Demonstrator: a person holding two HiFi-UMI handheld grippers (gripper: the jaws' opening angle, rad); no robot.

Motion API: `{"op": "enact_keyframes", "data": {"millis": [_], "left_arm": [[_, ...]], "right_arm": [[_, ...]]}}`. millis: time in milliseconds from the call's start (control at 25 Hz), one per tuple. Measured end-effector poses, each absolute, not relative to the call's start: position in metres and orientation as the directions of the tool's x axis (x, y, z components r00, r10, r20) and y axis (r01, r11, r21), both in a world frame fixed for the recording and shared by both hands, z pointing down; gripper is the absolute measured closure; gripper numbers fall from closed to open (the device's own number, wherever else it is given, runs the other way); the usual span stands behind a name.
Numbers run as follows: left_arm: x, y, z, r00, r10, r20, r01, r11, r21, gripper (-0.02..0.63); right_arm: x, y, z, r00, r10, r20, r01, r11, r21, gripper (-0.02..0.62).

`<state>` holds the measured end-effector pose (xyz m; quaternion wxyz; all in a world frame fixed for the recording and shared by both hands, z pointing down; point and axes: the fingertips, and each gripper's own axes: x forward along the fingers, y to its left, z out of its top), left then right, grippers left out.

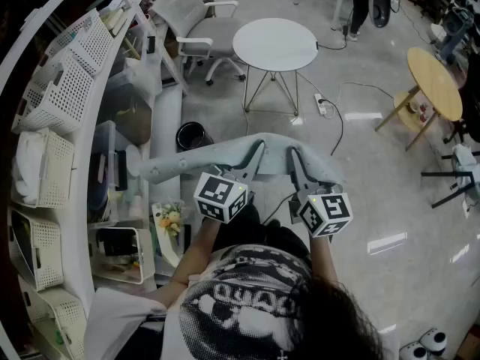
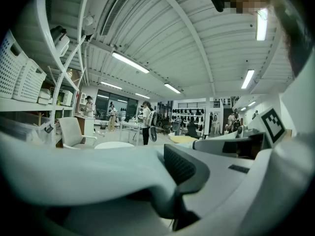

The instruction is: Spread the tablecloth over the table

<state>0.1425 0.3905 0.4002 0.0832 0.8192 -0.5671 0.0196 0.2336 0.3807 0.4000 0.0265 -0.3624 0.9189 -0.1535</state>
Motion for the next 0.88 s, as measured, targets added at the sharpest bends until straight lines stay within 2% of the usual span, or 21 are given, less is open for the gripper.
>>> {"op": "enact_keyframes", "data": {"millis": [880], "left_arm": [[0.134,0.398,0.408,0.335,-0.926,0.175,-0.940,-0.317,0.124,0.531]], "right_arm": [[0.226,0.384,0.413,-0.765,-0.641,0.056,-0.606,0.689,-0.398,0.526]]}}
